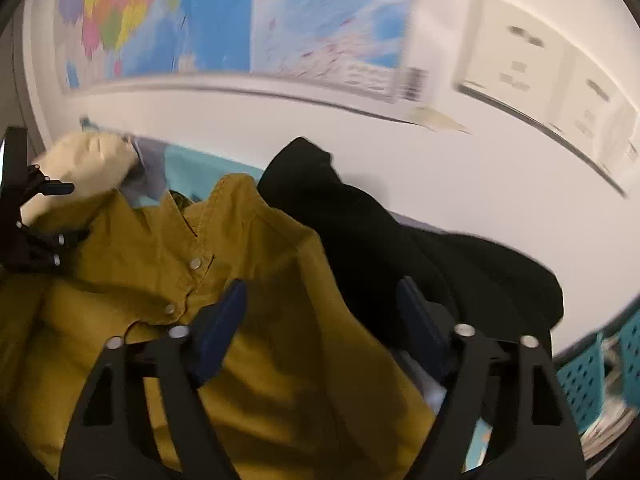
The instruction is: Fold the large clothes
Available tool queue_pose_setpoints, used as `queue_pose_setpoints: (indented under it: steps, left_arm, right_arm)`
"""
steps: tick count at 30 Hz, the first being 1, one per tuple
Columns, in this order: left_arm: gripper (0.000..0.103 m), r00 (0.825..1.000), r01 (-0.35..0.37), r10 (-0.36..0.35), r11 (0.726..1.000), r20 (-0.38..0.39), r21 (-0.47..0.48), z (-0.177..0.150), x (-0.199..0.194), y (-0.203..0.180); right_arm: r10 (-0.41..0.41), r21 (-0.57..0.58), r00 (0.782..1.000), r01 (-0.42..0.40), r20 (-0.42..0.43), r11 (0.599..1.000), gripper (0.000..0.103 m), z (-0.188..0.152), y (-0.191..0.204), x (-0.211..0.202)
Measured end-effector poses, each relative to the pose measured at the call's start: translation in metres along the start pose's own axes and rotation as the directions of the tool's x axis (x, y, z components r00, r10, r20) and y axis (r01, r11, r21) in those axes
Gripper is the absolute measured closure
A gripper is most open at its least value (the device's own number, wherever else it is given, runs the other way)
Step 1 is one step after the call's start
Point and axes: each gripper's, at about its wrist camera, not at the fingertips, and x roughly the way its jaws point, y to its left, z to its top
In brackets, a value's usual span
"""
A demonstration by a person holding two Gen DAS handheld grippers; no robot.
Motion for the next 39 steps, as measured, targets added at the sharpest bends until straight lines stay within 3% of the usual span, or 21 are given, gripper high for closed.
queue_pose_setpoints:
  steps: [1,2,4,6,9,10,11,15,16,17,20,24,25,27,29,32,34,35,36,37,39]
  left_arm:
    - [0.073,1.0,0.015,-0.016,1.0,-0.016,-0.019,0.001,0.006,0.003]
    - [0.097,0.999,0.032,-0.033,0.998,-0.021,-0.046,0.001,0.008,0.007]
    - [0.1,0.999,0.023,-0.02,0.996,0.042,-0.085,0.005,-0.003,0.016]
    - [0.1,0.993,0.009,0.006,0.992,0.119,-0.122,0.008,-0.022,0.029]
    - [0.1,0.98,0.014,0.03,0.975,0.195,-0.22,0.015,-0.041,0.056]
    - [0.099,0.978,0.022,0.028,0.973,0.209,-0.232,0.016,-0.04,0.059]
    - [0.093,0.979,0.032,0.018,0.97,0.202,-0.239,0.017,-0.034,0.061]
    - [0.063,0.994,-0.06,0.075,0.983,0.079,-0.174,0.015,0.001,0.043]
    - [0.061,0.995,-0.056,0.069,0.982,0.069,-0.181,0.012,0.002,0.043]
    - [0.055,0.996,-0.045,0.059,0.978,0.067,-0.202,0.01,-0.001,0.045]
    - [0.049,0.992,-0.015,0.043,0.973,0.119,-0.228,-0.003,-0.031,0.051]
    - [0.043,0.984,-0.007,0.033,0.989,0.174,-0.148,-0.04,-0.076,0.031]
    - [0.042,0.984,0.004,0.019,0.992,0.176,-0.126,-0.054,-0.087,0.022]
    - [0.03,0.987,0.066,-0.051,0.994,0.152,-0.09,-0.082,-0.104,0.002]
    - [0.029,0.986,0.128,-0.119,0.989,0.115,-0.073,-0.101,-0.118,-0.02]
    - [0.018,0.98,0.181,-0.179,0.983,0.087,-0.02,-0.137,-0.135,-0.051]
    - [0.018,0.982,0.181,-0.182,0.983,0.054,0.03,-0.153,-0.139,-0.069]
    - [0.024,0.988,0.145,-0.147,0.988,0.038,0.055,-0.159,-0.137,-0.077]
    - [0.048,0.996,0.085,-0.087,0.993,0.019,0.084,-0.165,-0.132,-0.084]
    - [0.063,0.998,0.066,-0.067,0.994,0.005,0.085,-0.167,-0.13,-0.084]
    - [0.1,0.995,0.101,-0.101,0.995,0.008,0.016,-0.167,-0.132,-0.064]
  right_arm:
    - [0.022,-0.012,0.999,-0.023,-0.033,1.0,0.066,0.005,0.005,0.008]
    - [0.04,-0.012,0.998,-0.041,-0.049,0.999,0.099,0.007,0.005,0.011]
    - [0.05,-0.016,0.999,-0.05,-0.003,0.999,0.099,0.017,0.003,0.0]
    - [0.112,0.054,0.987,-0.119,0.115,0.991,0.1,0.024,-0.013,-0.027]
    - [0.09,0.184,0.967,-0.137,0.238,0.973,0.1,0.028,-0.046,-0.05]
    - [0.077,0.228,0.969,-0.132,0.233,0.965,0.1,0.027,-0.053,-0.044]
    - [0.073,0.257,0.976,-0.125,0.203,0.958,0.098,0.025,-0.057,-0.036]
    - [0.058,0.327,0.998,-0.067,0.04,0.943,0.088,0.014,-0.059,0.012]
    - [0.07,0.339,0.997,-0.076,0.03,0.938,0.069,0.01,-0.059,0.017]
    - [0.065,0.353,0.997,-0.073,0.035,0.933,0.058,0.007,-0.06,0.016]
    - [0.056,0.36,0.996,-0.08,0.075,0.93,0.055,-0.002,-0.059,-0.002]
    - [0.085,0.323,0.983,-0.135,0.162,0.937,0.046,-0.022,-0.051,-0.051]
    - [0.095,0.313,0.981,-0.145,0.171,0.939,0.038,-0.024,-0.046,-0.06]
    - [0.115,0.278,0.976,-0.164,0.187,0.946,0.033,-0.035,-0.026,-0.078]
    - [0.142,0.246,0.973,-0.185,0.183,0.951,0.032,-0.048,-0.02,-0.094]
    - [0.179,0.224,0.968,-0.216,0.176,0.95,0.028,-0.069,-0.008,-0.113]
    - [0.194,0.205,0.966,-0.227,0.168,0.952,0.027,-0.083,0.0,-0.123]
    - [0.187,0.199,0.968,-0.219,0.169,0.955,0.025,-0.089,0.002,-0.127]
    - [0.181,0.197,0.969,-0.213,0.17,0.957,0.025,-0.093,0.004,-0.128]
    - [0.172,0.199,0.97,-0.206,0.174,0.958,0.024,-0.1,0.005,-0.134]
    - [0.177,0.209,0.967,-0.214,0.181,0.954,0.024,-0.109,0.006,-0.141]
